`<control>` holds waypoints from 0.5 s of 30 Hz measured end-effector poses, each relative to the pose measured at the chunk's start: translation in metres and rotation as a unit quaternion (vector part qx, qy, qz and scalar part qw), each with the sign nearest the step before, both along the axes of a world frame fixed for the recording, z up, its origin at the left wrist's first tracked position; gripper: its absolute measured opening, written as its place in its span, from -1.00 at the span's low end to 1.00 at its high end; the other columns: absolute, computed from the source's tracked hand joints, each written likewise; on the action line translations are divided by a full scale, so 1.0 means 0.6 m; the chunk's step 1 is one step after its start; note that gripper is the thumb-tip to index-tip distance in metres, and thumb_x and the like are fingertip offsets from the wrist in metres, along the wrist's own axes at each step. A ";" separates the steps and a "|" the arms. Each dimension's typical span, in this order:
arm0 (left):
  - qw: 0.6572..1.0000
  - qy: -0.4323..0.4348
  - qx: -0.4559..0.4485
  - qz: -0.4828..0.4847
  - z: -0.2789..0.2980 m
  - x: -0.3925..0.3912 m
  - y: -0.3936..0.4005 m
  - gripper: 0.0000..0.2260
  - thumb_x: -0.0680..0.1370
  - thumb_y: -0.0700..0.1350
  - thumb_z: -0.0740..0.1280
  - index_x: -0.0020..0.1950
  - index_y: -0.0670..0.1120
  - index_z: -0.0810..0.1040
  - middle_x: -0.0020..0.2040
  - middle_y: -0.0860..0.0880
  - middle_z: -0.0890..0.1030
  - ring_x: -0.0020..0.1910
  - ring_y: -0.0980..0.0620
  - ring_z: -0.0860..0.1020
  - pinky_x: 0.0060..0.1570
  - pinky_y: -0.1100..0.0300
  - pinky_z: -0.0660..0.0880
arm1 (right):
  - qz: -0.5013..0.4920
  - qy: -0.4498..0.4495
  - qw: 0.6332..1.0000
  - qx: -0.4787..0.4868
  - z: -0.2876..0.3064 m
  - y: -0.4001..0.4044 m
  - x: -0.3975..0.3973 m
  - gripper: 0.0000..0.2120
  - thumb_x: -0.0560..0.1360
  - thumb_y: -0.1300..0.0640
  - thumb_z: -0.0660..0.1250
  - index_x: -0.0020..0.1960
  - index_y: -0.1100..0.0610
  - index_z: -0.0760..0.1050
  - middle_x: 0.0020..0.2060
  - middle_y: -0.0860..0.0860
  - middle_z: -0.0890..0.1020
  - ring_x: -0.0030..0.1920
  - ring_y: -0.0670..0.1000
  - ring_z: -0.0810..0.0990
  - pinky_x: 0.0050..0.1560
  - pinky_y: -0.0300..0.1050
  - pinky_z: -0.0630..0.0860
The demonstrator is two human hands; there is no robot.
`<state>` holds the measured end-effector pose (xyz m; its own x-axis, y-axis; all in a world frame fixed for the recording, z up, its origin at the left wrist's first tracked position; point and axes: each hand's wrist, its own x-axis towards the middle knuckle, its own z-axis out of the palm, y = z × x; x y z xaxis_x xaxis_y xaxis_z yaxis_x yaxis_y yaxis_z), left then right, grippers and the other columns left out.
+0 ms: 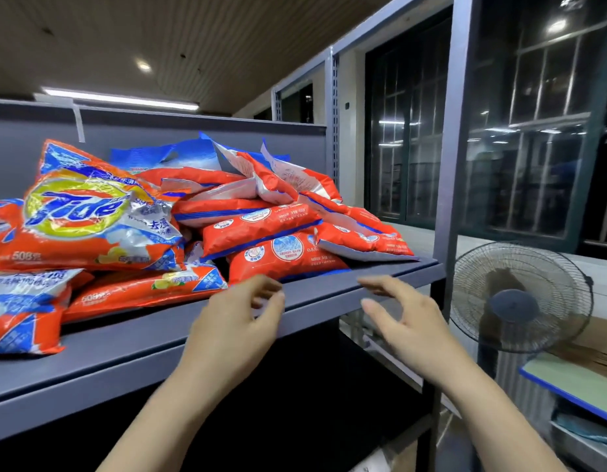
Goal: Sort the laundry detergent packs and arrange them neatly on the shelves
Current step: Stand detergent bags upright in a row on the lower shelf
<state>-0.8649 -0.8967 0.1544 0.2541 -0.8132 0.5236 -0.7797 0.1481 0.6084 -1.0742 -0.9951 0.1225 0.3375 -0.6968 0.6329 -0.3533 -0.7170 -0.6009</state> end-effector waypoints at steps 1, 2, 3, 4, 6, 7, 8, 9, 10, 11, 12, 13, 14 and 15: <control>1.000 -0.003 -0.019 0.017 0.013 0.005 -0.018 -0.92 0.53 0.03 0.29 -0.05 0.11 0.57 -0.14 0.24 0.59 -0.09 0.27 0.54 -0.06 0.19 0.49 | 0.011 0.004 1.000 -0.005 0.014 -0.019 0.005 -0.75 0.53 0.10 0.31 0.14 -0.19 0.48 0.08 -0.31 0.54 0.12 -0.38 0.45 -0.02 -0.65 0.26; 0.999 -0.001 -0.038 0.033 0.026 0.009 -0.036 -0.92 0.53 0.03 0.30 -0.06 0.10 0.57 -0.15 0.23 0.59 -0.13 0.28 0.53 -0.10 0.19 0.48 | 0.019 0.005 1.000 -0.016 0.028 -0.039 0.011 -0.75 0.53 0.10 0.30 0.17 -0.15 0.50 0.07 -0.30 0.54 0.10 -0.35 0.46 -0.02 -0.64 0.26; 0.997 0.001 -0.056 0.049 0.040 0.014 -0.055 -0.92 0.53 0.03 0.30 -0.06 0.09 0.57 -0.16 0.23 0.58 -0.17 0.31 0.51 -0.14 0.19 0.45 | 0.023 0.001 0.999 -0.031 0.044 -0.062 0.016 -0.75 0.53 0.11 0.30 0.19 -0.09 0.51 0.07 -0.28 0.55 0.09 -0.32 0.47 -0.02 -0.62 0.26; 0.995 0.001 -0.072 0.064 0.057 0.017 -0.075 -0.92 0.52 0.03 0.30 -0.06 0.08 0.56 -0.17 0.22 0.57 -0.19 0.33 0.50 -0.17 0.21 0.42 | 0.025 -0.003 0.999 -0.044 0.061 -0.086 0.023 -0.74 0.53 0.13 0.30 0.20 -0.04 0.52 0.07 -0.24 0.55 0.09 -0.28 0.47 -0.02 -0.59 0.27; 0.992 0.006 -0.091 0.088 0.093 0.024 -0.113 -0.90 0.53 0.02 0.29 -0.04 0.05 0.56 -0.18 0.20 0.56 -0.19 0.30 0.50 -0.22 0.27 0.38 | 0.030 -0.008 0.998 -0.051 0.094 -0.137 0.034 -0.74 0.53 0.15 0.29 0.21 0.03 0.53 0.10 -0.15 0.57 0.10 -0.23 0.47 0.00 -0.49 0.29; 0.991 0.019 -0.097 0.091 0.112 0.028 -0.131 -0.87 0.53 0.03 0.29 -0.02 0.02 0.57 -0.17 0.16 0.58 -0.17 0.22 0.54 -0.19 0.25 0.41 | 0.033 -0.011 0.998 -0.052 0.109 -0.165 0.040 -0.74 0.53 0.16 0.28 0.21 0.05 0.53 0.12 -0.11 0.58 0.12 -0.19 0.48 0.05 -0.45 0.31; 0.990 0.036 -0.100 0.093 0.131 0.031 -0.150 -0.84 0.54 0.04 0.29 -0.01 -0.02 0.57 -0.14 0.10 0.60 -0.12 0.12 0.57 -0.13 0.19 0.46 | 0.032 -0.015 0.998 -0.053 0.123 -0.194 0.046 -0.74 0.53 0.17 0.28 0.20 0.07 0.53 0.14 -0.06 0.59 0.14 -0.14 0.50 0.09 -0.40 0.32; 0.989 0.054 -0.101 0.098 0.149 0.034 -0.169 -0.80 0.54 0.05 0.28 0.00 -0.04 0.58 -0.11 0.04 0.61 -0.07 0.04 0.58 -0.06 0.11 0.49 | 0.026 -0.021 0.998 -0.053 0.136 -0.223 0.052 -0.74 0.53 0.17 0.28 0.20 0.08 0.54 0.15 -0.03 0.59 0.16 -0.08 0.51 0.11 -0.35 0.32; 0.987 0.071 -0.098 0.106 0.166 0.037 -0.188 -0.78 0.54 0.06 0.28 0.02 -0.07 0.57 -0.06 -0.01 0.62 -0.03 -0.01 0.57 -0.02 0.06 0.48 | 0.017 -0.027 0.998 -0.053 0.146 -0.252 0.058 -0.75 0.53 0.16 0.28 0.19 0.09 0.54 0.15 -0.01 0.60 0.18 -0.04 0.52 0.10 -0.35 0.30; 0.985 0.089 -0.095 0.116 0.181 0.040 -0.207 -0.75 0.53 0.06 0.28 0.04 -0.09 0.57 -0.03 -0.03 0.62 -0.01 -0.03 0.56 -0.01 0.05 0.46 | 0.008 -0.029 0.998 -0.054 0.154 -0.280 0.065 -0.75 0.52 0.14 0.29 0.19 0.09 0.54 0.15 0.01 0.60 0.19 -0.02 0.52 0.08 -0.34 0.29; 0.983 0.103 -0.089 0.126 0.193 0.042 -0.224 -0.72 0.53 0.07 0.27 0.05 -0.11 0.57 -0.02 -0.04 0.61 -0.01 -0.04 0.55 -0.05 0.06 0.44 | 0.000 -0.028 0.998 -0.050 0.160 -0.308 0.074 -0.73 0.52 0.12 0.29 0.21 0.10 0.52 0.16 0.02 0.59 0.20 0.01 0.51 0.10 -0.31 0.29; 0.981 0.109 -0.084 0.138 0.204 0.045 -0.243 -0.70 0.52 0.07 0.27 0.04 -0.14 0.57 -0.04 -0.05 0.59 -0.06 -0.03 0.53 -0.11 0.09 0.42 | -0.004 -0.026 0.999 -0.041 0.165 -0.334 0.082 -0.70 0.52 0.09 0.29 0.24 0.11 0.50 0.18 0.05 0.58 0.21 0.03 0.50 0.15 -0.24 0.31; 0.979 0.110 -0.081 0.152 0.211 0.048 -0.260 -0.70 0.52 0.06 0.27 0.02 -0.15 0.57 -0.09 -0.06 0.56 -0.12 -0.03 0.50 -0.17 0.11 0.39 | -0.004 -0.022 0.999 -0.027 0.170 -0.359 0.090 -0.67 0.53 0.07 0.29 0.27 0.13 0.47 0.21 0.07 0.56 0.24 0.05 0.49 0.20 -0.17 0.34; 0.977 0.109 -0.077 0.169 0.217 0.053 -0.277 -0.72 0.52 0.05 0.27 -0.02 -0.15 0.56 -0.12 -0.08 0.54 -0.16 -0.03 0.47 -0.20 0.13 0.37 | -0.004 -0.019 1.000 -0.013 0.175 -0.382 0.099 -0.63 0.53 0.04 0.29 0.29 0.14 0.44 0.24 0.09 0.54 0.26 0.07 0.48 0.23 -0.11 0.35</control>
<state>-0.8333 -1.0631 0.2847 0.6127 -0.5794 0.5374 -0.6548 0.0087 0.7558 -1.0147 -1.2242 0.2273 0.3076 -0.6824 0.6631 -0.3365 -0.7299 -0.5950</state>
